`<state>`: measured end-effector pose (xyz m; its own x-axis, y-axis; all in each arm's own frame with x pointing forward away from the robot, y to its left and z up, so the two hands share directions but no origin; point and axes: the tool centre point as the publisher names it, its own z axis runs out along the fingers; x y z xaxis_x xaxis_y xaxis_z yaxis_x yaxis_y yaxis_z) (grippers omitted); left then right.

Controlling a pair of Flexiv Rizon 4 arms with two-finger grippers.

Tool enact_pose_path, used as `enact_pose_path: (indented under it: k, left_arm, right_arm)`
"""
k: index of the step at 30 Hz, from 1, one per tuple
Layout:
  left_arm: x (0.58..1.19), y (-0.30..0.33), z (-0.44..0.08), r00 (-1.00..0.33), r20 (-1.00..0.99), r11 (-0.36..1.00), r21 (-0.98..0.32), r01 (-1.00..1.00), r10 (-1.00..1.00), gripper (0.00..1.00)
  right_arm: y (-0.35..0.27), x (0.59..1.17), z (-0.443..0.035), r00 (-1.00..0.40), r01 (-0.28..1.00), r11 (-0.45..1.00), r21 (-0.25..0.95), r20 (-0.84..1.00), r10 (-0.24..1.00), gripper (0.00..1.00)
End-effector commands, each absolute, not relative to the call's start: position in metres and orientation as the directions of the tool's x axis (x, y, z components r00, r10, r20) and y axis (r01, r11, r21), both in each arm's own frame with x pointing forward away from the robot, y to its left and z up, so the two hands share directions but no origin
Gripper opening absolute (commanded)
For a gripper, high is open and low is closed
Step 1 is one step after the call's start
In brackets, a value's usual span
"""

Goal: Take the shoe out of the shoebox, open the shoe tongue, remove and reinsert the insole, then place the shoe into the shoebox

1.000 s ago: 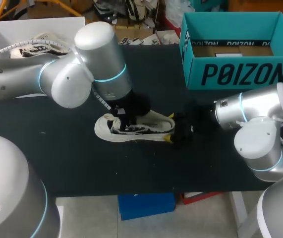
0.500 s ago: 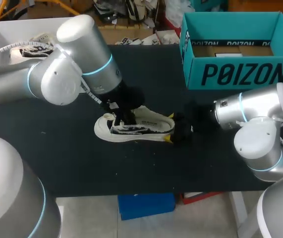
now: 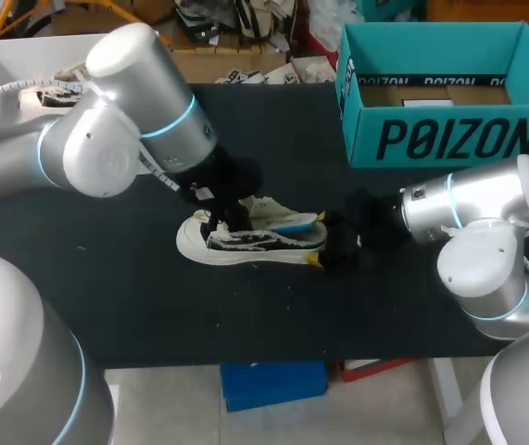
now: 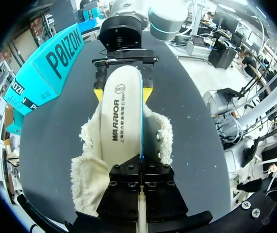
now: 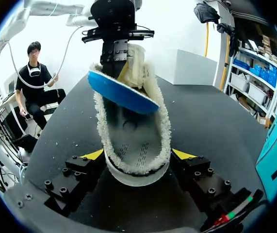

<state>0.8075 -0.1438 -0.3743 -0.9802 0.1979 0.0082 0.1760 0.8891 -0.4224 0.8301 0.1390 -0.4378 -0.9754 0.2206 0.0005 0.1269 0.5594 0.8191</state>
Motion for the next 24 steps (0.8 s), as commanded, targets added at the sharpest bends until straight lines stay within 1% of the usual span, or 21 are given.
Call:
enact_pose_path:
  k: [1,7,12,13,14,16,17,18,19,21,23,24]
  left_arm:
    - [0.803,-0.144,-0.372,-0.979,0.001,0.887,-0.424,0.184,0.204,0.0]
    - [0.805,-0.155,-0.378,-0.977,0.006,0.898,-0.394,0.195,0.215,0.0]
    - [0.811,-0.171,-0.387,-0.968,-0.018,0.909,-0.34,0.24,0.249,0.01]
    - [0.811,-0.175,-0.388,-0.965,-0.025,0.909,-0.328,0.256,0.263,0.25]
    - [0.811,-0.18,-0.39,-0.96,-0.034,0.907,-0.321,0.273,0.277,0.33]
    - [0.81,-0.187,-0.391,-0.952,-0.073,0.908,-0.289,0.304,0.296,0.32]
    - [0.81,-0.19,-0.392,-0.948,-0.087,0.905,-0.283,0.317,0.305,0.34]
    - [0.809,-0.192,-0.391,-0.946,-0.102,0.904,-0.277,0.325,0.309,0.44]
    - [0.809,-0.194,-0.391,-0.942,-0.123,0.904,-0.265,0.336,0.313,0.47]
    - [0.806,-0.198,-0.39,-0.928,-0.152,0.895,-0.252,0.369,0.34,0.47]
    - [0.804,-0.201,-0.391,-0.922,-0.179,0.896,-0.233,0.378,0.342,0.53]
    - [0.804,-0.203,-0.391,-0.919,-0.185,0.895,-0.229,0.384,0.347,0.51]
  right_arm:
    - [0.139,0.832,-0.441,-0.975,0.13,0.562,0.817,0.002,0.223,0.0]
    - [0.139,0.832,-0.441,-0.975,0.13,0.562,0.817,0.002,0.223,0.0]
    - [0.139,0.832,-0.441,-0.975,0.13,0.562,0.817,0.002,0.223,0.0]
    - [0.139,0.832,-0.441,-0.975,0.13,0.562,0.817,0.002,0.223,0.0]
    - [0.139,0.832,-0.441,-0.975,0.13,0.562,0.817,0.002,0.223,0.0]
    - [0.139,0.832,-0.441,-0.975,0.13,0.562,0.817,0.002,0.223,0.0]
    - [0.139,0.832,-0.441,-0.975,0.13,0.562,0.817,0.002,0.223,0.0]
    - [0.139,0.832,-0.441,-0.975,0.13,0.562,0.817,0.002,0.223,0.0]
    - [0.139,0.832,-0.441,-0.975,0.13,0.562,0.817,0.002,0.223,0.0]
    - [0.139,0.832,-0.441,-0.975,0.13,0.562,0.817,0.002,0.223,0.0]
    - [0.139,0.832,-0.441,-0.975,0.13,0.562,0.817,0.002,0.223,0.0]
    - [0.139,0.832,-0.441,-0.975,0.13,0.562,0.817,0.002,0.223,0.0]
